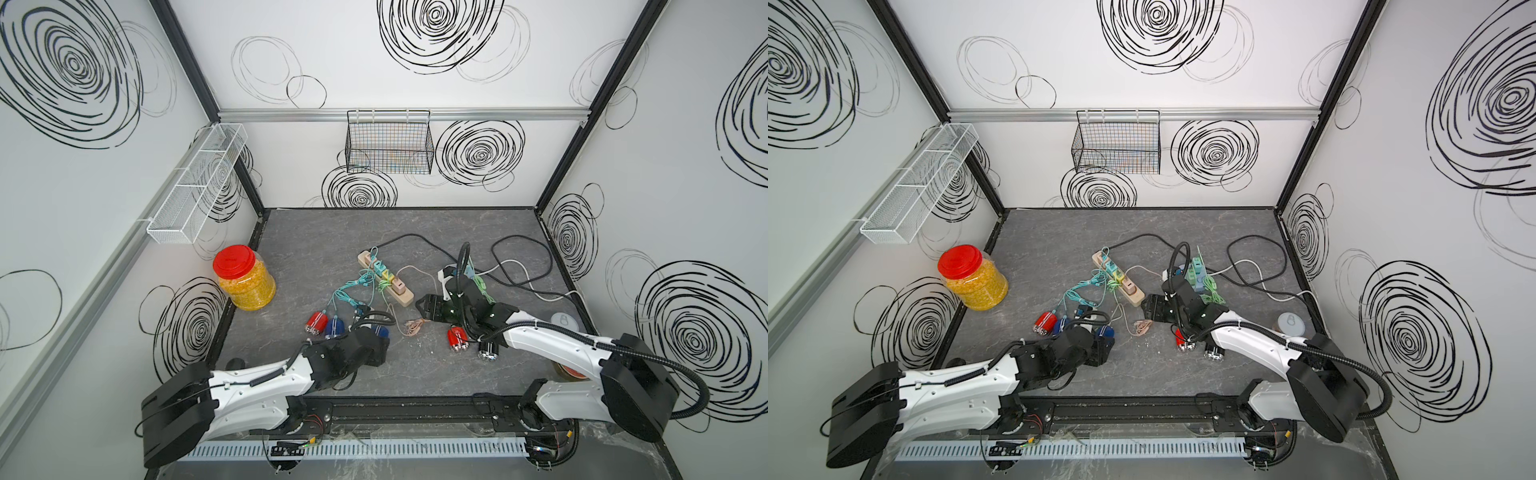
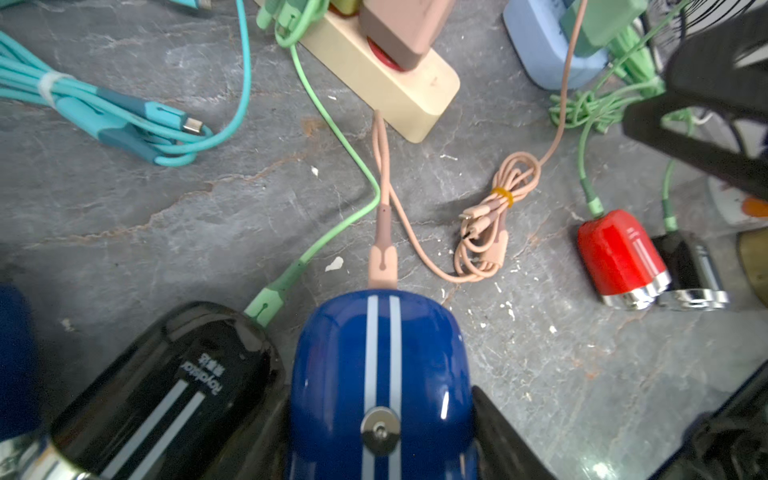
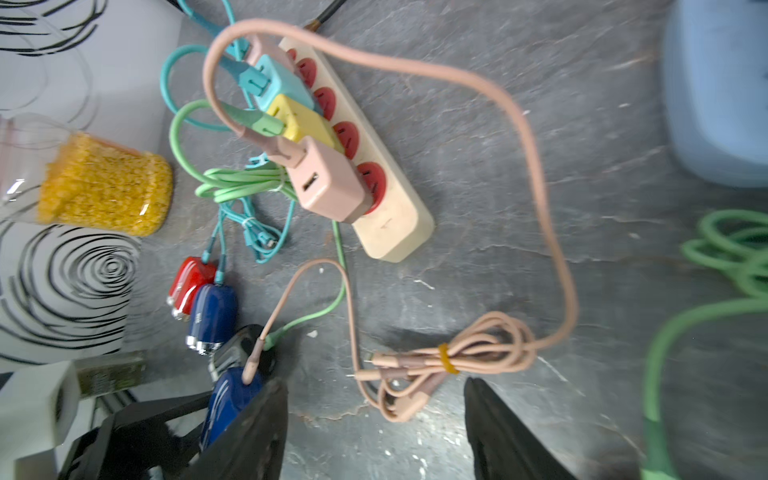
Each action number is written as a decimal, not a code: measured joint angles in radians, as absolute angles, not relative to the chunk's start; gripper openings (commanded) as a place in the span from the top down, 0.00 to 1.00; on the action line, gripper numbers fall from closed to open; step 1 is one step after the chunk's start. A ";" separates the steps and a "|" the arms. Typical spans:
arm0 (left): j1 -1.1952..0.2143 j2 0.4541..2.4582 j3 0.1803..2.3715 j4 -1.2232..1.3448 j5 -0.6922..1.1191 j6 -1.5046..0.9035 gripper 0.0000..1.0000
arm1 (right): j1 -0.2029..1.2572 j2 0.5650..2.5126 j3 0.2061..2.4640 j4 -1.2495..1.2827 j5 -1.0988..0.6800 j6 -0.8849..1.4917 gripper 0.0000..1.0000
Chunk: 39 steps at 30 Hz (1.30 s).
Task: Unplug the electric shaver
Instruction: Pick up the electric shaver from the center of the board, then remove the charging cable from the electric shaver.
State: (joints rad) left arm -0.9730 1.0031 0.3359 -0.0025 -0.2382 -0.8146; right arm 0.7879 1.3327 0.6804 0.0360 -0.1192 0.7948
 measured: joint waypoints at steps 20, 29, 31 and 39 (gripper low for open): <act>-0.902 0.896 0.251 0.087 -0.076 -0.819 0.57 | 0.852 1.658 0.745 0.388 -0.463 1.003 0.49; -0.907 0.909 0.251 0.102 -0.063 -0.819 0.57 | 0.855 1.697 0.775 0.408 -0.488 1.029 0.62; -0.910 0.912 0.251 0.103 -0.063 -0.819 0.57 | 0.854 1.699 0.780 0.409 -0.492 1.029 0.65; -0.916 0.920 0.251 0.111 -0.060 -0.820 0.58 | 0.842 1.699 0.780 0.409 -0.498 1.031 0.81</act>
State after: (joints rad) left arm -0.9165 0.9203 0.2508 0.1108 -0.0597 -0.8196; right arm 0.8421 1.6993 0.7799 0.4088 -0.4984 1.0306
